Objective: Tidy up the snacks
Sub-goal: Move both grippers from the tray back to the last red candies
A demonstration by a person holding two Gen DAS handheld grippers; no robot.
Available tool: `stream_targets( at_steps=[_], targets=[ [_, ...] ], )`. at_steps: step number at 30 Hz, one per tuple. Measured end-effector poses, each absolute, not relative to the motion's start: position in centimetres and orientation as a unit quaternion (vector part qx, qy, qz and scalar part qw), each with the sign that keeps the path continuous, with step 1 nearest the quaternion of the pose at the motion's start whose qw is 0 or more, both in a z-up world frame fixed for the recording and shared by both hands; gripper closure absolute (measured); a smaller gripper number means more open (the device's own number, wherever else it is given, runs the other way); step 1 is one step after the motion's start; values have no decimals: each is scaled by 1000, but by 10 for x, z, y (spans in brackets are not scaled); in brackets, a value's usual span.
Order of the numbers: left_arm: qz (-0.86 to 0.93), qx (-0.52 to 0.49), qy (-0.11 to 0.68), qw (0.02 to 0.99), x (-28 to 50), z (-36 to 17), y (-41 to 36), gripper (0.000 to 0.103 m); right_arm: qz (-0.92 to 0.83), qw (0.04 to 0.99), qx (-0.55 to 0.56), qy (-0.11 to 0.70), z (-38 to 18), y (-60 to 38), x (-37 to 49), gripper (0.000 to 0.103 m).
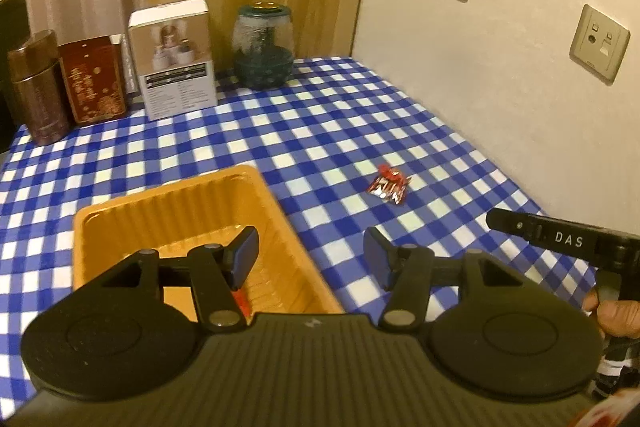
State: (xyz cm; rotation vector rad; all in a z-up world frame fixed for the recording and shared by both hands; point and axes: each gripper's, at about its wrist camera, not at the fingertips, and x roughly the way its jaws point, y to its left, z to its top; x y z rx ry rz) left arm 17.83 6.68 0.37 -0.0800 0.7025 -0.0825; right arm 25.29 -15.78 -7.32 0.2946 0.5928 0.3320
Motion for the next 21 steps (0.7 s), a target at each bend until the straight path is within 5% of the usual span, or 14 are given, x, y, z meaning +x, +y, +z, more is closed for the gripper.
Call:
stream_targets(
  at_steps=[21],
  targets=[
    [-163, 8, 365, 917, 293, -37, 3, 46, 147, 935, 123, 300, -91, -196, 328, 53]
  ],
)
